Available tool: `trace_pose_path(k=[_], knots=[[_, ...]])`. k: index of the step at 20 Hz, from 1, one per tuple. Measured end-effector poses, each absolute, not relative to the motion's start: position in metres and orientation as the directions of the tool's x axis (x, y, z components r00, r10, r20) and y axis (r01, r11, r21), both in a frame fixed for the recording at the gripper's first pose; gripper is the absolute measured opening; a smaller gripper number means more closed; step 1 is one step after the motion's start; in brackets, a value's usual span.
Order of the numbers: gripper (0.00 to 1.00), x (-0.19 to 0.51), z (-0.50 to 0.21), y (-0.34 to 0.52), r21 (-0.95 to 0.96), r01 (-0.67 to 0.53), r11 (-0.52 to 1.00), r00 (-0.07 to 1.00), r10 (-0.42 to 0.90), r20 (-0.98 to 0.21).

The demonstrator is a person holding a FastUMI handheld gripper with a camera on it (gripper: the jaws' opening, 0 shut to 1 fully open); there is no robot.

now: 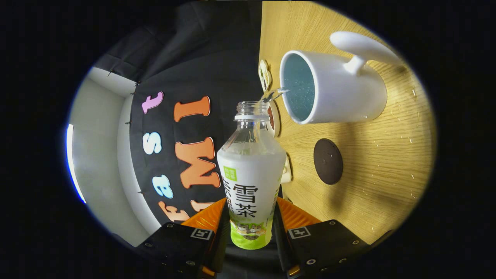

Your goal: Take the bottle from table, then pour the juice into the cup, finally place the bottle on the coaster

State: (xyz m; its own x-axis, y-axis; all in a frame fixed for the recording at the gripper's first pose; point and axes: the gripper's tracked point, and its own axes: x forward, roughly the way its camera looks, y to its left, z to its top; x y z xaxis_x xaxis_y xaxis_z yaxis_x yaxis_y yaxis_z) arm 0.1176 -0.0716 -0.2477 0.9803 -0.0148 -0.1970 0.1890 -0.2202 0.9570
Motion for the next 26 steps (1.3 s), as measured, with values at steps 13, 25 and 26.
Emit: trace_pose_path(k=[13,25,26], knots=[[0.56,0.116,-0.241,-0.087,0.942,0.165,-0.291,0.982,-0.041,-0.185],[0.56,0.117,-0.234,-0.089,0.923,0.130,-0.363,0.985,-0.056,-0.161],[0.56,0.117,-0.234,-0.089,0.920,0.130,-0.370,0.985,-0.057,-0.162]])
